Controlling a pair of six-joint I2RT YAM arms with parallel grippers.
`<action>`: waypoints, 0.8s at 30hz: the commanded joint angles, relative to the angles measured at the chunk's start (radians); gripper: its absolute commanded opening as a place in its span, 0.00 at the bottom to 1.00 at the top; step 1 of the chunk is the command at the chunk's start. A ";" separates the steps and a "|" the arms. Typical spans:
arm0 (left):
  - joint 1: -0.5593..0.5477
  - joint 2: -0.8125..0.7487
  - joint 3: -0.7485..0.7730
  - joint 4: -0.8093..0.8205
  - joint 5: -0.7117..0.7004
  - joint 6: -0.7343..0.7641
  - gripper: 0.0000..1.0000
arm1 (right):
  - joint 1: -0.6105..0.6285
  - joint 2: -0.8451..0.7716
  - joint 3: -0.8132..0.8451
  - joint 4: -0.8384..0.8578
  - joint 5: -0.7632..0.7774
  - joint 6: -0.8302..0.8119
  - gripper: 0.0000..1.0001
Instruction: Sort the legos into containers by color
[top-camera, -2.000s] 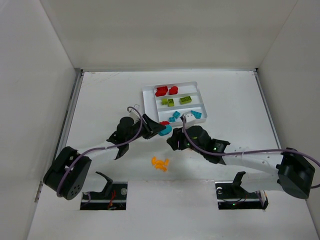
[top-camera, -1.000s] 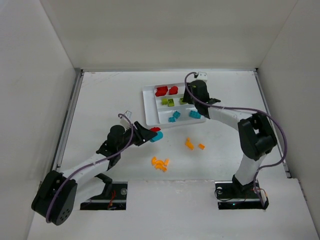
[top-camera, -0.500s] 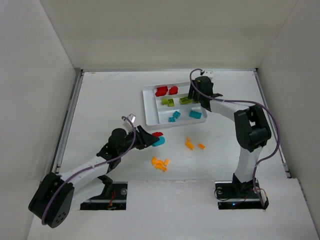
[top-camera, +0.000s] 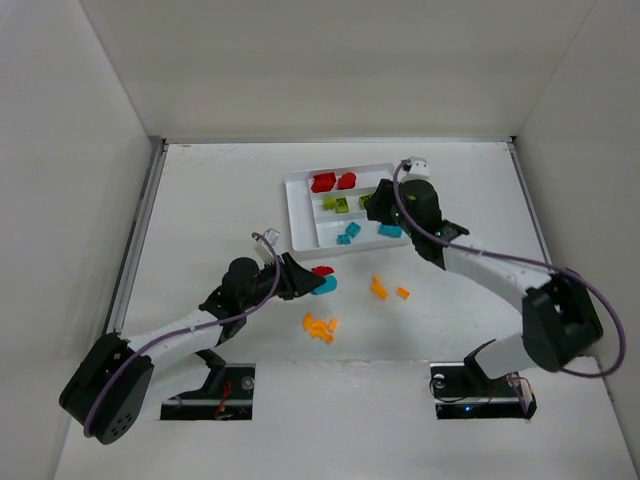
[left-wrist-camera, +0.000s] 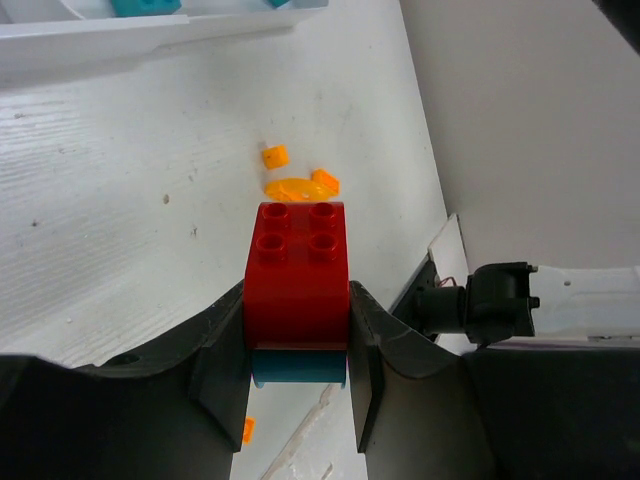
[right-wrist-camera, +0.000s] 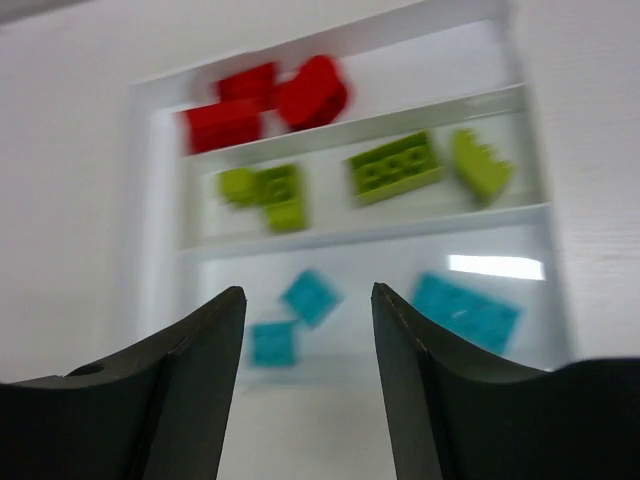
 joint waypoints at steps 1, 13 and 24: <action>-0.011 0.013 0.047 0.137 0.040 -0.008 0.20 | 0.079 -0.165 -0.143 0.209 -0.228 0.143 0.55; 0.009 -0.035 0.061 0.258 0.190 -0.132 0.22 | 0.181 -0.328 -0.424 0.550 -0.643 0.304 0.87; 0.018 0.005 0.079 0.383 0.227 -0.224 0.23 | 0.195 -0.311 -0.495 0.743 -0.746 0.419 0.81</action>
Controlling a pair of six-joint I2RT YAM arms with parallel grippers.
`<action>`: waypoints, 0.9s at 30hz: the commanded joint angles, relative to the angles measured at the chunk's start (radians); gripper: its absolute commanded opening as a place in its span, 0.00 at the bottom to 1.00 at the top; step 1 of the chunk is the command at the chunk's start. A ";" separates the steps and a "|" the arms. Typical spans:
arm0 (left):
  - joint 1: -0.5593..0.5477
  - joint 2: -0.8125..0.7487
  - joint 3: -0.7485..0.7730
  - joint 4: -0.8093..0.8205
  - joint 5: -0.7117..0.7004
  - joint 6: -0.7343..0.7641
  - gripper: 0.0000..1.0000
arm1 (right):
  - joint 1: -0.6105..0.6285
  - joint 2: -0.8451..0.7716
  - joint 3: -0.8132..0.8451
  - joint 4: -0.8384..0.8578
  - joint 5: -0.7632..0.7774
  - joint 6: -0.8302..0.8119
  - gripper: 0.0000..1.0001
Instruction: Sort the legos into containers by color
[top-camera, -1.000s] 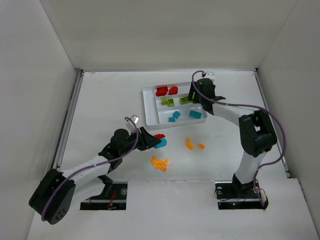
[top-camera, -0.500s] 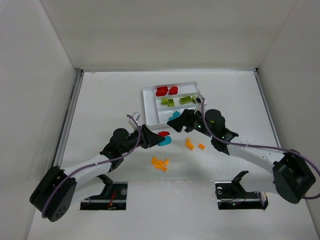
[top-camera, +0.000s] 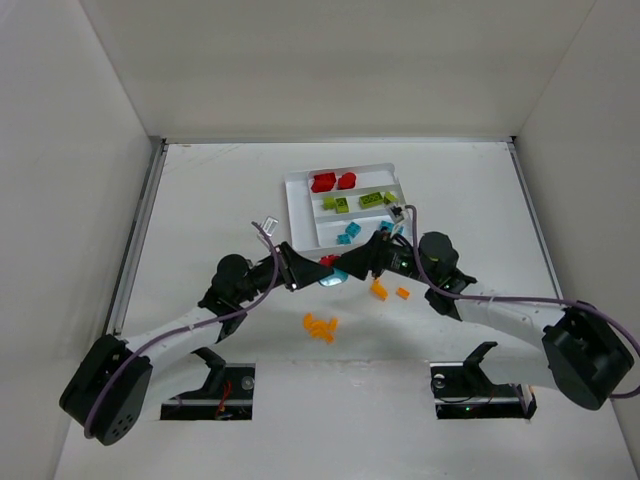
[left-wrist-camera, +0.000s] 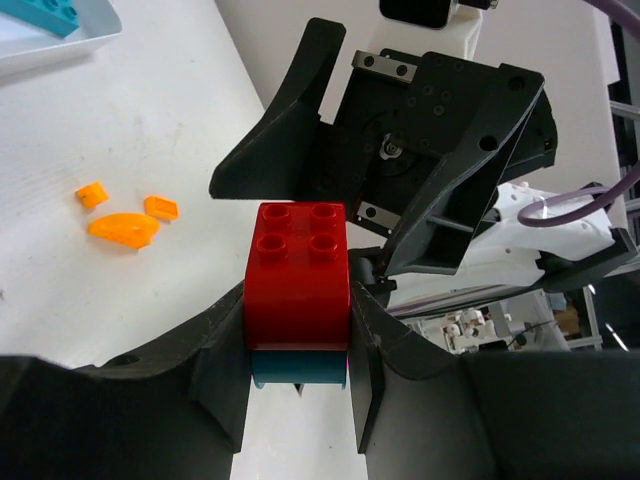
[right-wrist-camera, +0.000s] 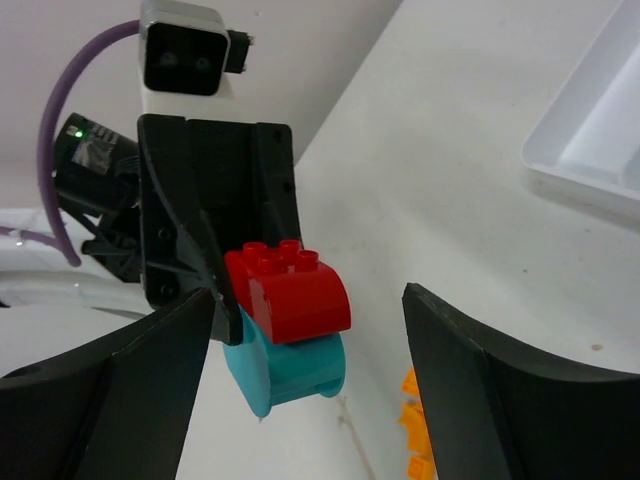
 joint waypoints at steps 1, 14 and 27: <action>-0.004 0.013 0.051 0.121 0.034 -0.030 0.23 | 0.007 0.010 -0.012 0.159 -0.056 0.050 0.80; -0.027 0.028 0.059 0.124 0.035 -0.030 0.24 | 0.004 0.079 -0.034 0.340 -0.125 0.168 0.52; -0.030 0.010 0.033 0.124 0.035 -0.024 0.26 | -0.002 0.159 -0.037 0.463 -0.120 0.239 0.57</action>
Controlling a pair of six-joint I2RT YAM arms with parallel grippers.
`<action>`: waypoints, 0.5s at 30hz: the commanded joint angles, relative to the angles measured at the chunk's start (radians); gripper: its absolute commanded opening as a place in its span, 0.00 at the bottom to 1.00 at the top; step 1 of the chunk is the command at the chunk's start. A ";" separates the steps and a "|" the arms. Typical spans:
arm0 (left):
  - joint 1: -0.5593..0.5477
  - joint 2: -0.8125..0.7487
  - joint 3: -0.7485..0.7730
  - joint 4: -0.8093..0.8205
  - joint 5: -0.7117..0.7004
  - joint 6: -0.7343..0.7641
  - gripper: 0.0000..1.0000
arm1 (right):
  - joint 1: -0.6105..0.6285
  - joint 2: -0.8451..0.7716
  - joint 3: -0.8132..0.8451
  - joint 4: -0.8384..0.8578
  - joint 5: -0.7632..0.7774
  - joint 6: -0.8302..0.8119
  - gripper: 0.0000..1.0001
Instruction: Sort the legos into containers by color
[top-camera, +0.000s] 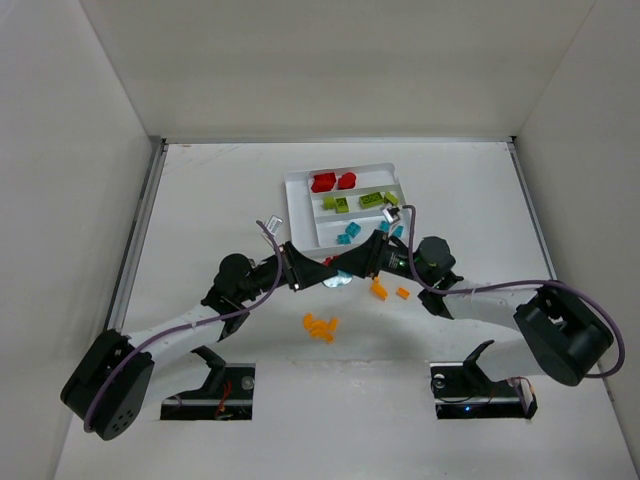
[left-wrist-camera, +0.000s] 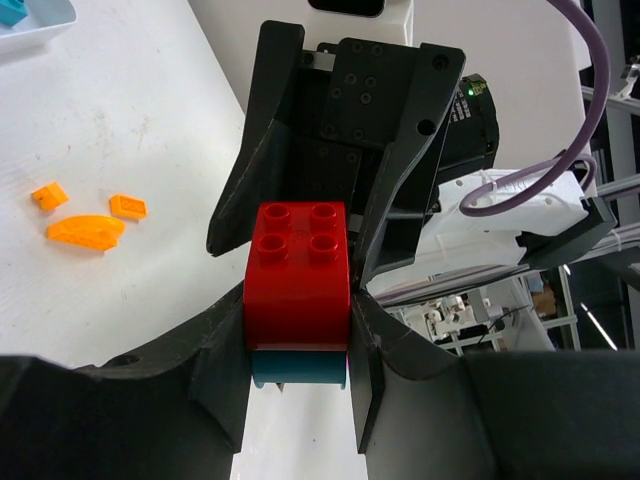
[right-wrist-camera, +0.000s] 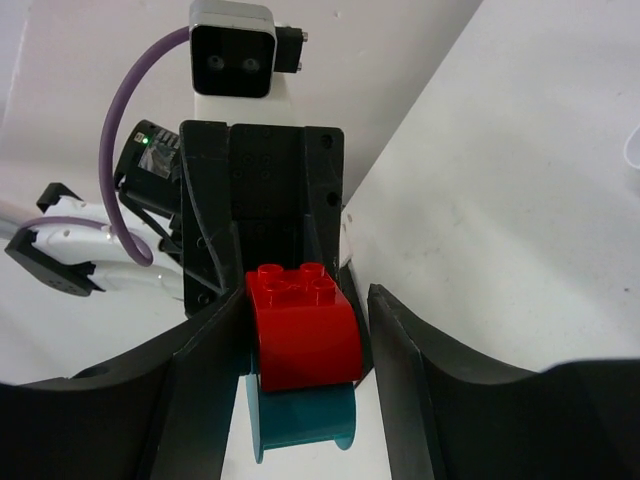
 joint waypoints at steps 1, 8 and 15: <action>-0.002 -0.024 0.011 0.072 0.017 0.011 0.26 | 0.003 0.017 0.008 0.121 -0.024 0.023 0.58; 0.006 -0.024 0.007 0.069 0.027 0.014 0.25 | -0.020 0.009 0.000 0.122 -0.020 0.023 0.55; 0.004 -0.016 0.007 0.062 0.040 0.022 0.25 | -0.032 0.001 -0.009 0.122 -0.023 0.023 0.60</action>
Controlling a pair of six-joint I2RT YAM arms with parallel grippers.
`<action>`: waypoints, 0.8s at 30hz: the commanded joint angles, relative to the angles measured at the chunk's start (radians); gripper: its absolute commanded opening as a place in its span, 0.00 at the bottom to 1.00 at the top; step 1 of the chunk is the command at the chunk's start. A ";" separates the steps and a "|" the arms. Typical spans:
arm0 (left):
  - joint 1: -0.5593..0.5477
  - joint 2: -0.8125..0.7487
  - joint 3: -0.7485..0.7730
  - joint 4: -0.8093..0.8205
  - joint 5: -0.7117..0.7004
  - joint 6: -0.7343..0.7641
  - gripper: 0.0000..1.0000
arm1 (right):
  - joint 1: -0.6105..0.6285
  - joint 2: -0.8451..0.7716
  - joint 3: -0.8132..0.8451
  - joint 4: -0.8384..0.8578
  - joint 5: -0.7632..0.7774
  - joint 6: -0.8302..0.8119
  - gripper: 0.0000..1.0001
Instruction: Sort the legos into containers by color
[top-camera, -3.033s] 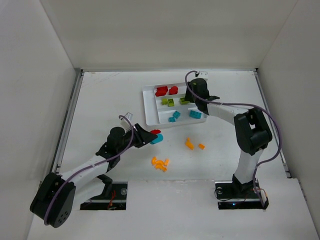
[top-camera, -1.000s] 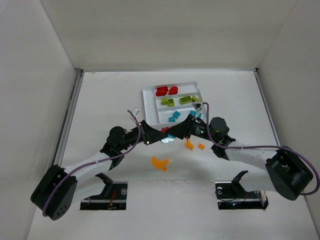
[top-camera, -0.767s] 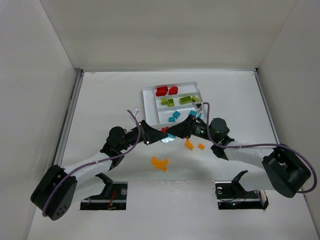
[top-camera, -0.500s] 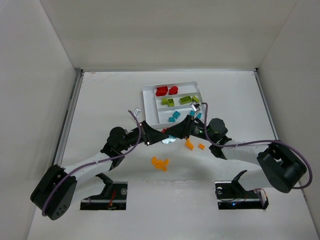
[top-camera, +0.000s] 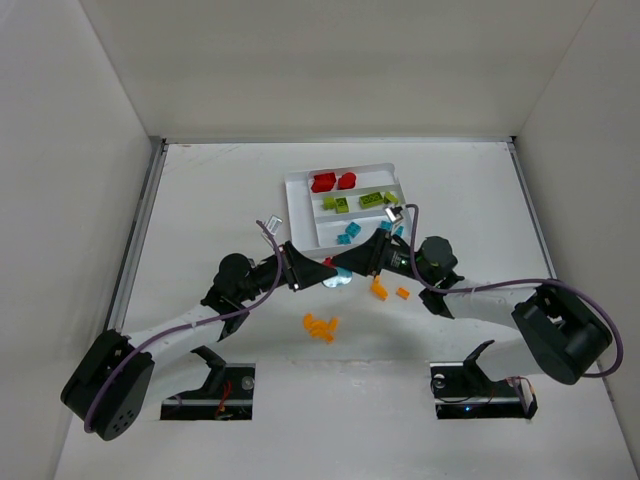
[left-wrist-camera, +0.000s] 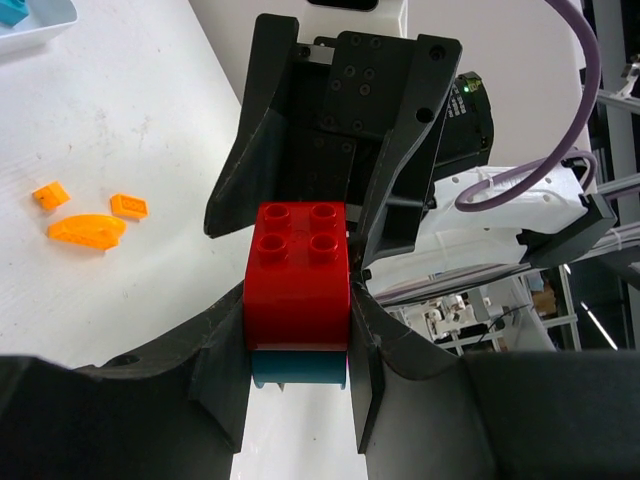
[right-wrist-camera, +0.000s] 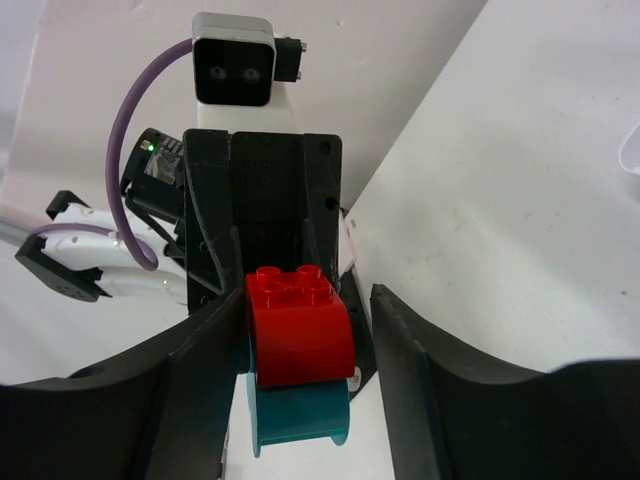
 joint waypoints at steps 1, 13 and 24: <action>0.005 -0.016 0.005 0.065 0.032 0.021 0.25 | -0.010 -0.015 -0.004 0.081 -0.018 -0.006 0.60; -0.003 0.005 0.007 0.059 0.035 0.025 0.28 | -0.011 -0.024 -0.019 0.089 0.009 -0.016 0.37; 0.003 -0.027 0.004 -0.004 0.003 0.036 0.55 | -0.017 -0.049 -0.028 0.065 0.085 -0.039 0.36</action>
